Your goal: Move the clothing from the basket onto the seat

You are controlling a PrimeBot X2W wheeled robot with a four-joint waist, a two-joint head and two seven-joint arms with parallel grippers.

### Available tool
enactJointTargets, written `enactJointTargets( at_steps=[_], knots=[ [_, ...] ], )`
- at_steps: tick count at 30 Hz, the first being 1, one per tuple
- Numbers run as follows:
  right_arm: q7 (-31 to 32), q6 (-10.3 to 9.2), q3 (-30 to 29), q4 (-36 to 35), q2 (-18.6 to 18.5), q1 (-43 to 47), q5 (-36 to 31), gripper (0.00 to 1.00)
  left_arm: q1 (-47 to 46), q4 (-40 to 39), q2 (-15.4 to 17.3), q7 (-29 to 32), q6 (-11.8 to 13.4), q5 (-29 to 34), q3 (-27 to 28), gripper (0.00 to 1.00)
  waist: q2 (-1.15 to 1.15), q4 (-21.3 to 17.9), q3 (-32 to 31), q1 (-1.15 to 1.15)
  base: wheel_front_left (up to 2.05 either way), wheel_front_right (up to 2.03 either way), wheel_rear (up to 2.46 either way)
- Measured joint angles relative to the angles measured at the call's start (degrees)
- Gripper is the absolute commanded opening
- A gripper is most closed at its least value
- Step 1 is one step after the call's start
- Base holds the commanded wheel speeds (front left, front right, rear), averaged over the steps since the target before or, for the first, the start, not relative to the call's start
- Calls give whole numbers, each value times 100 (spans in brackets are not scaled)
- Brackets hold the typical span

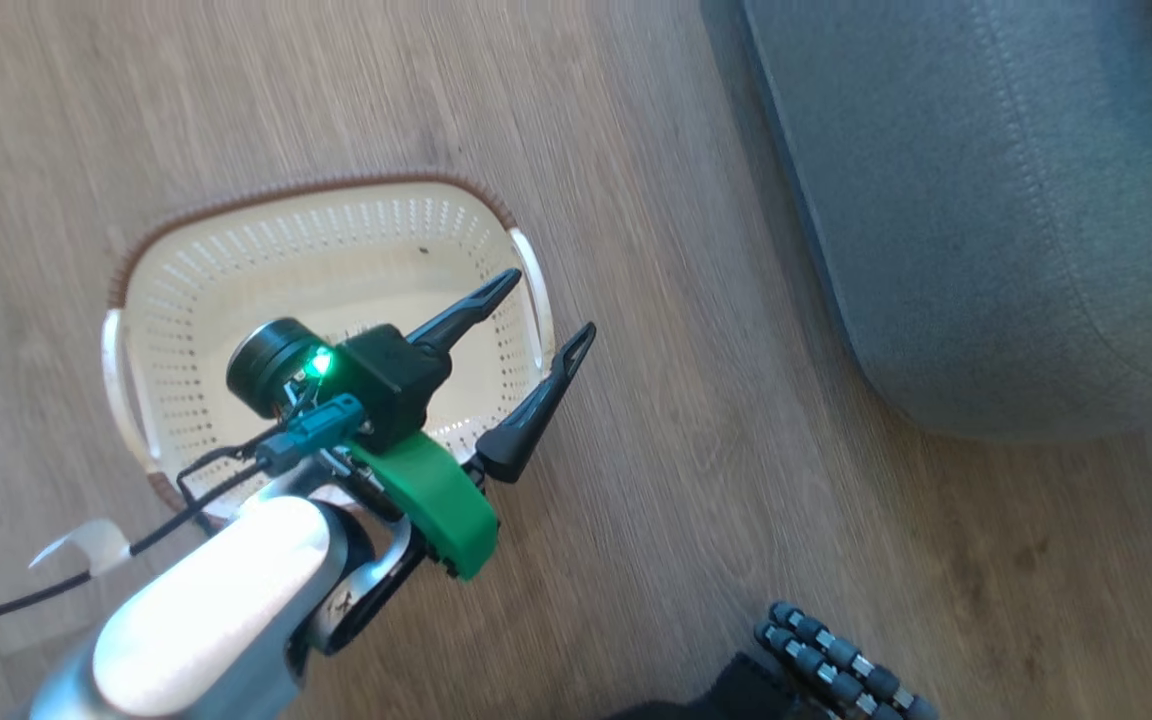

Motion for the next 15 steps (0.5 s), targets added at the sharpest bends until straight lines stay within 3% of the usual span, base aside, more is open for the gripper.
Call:
enactJointTargets(
  at_steps=[15],
  knots=[
    [767,0,-129,-2340,124,1751,172,100,316,477,-267,-571,56,-310,101,100,0,478,-894,0,0,0,0]
  ],
)
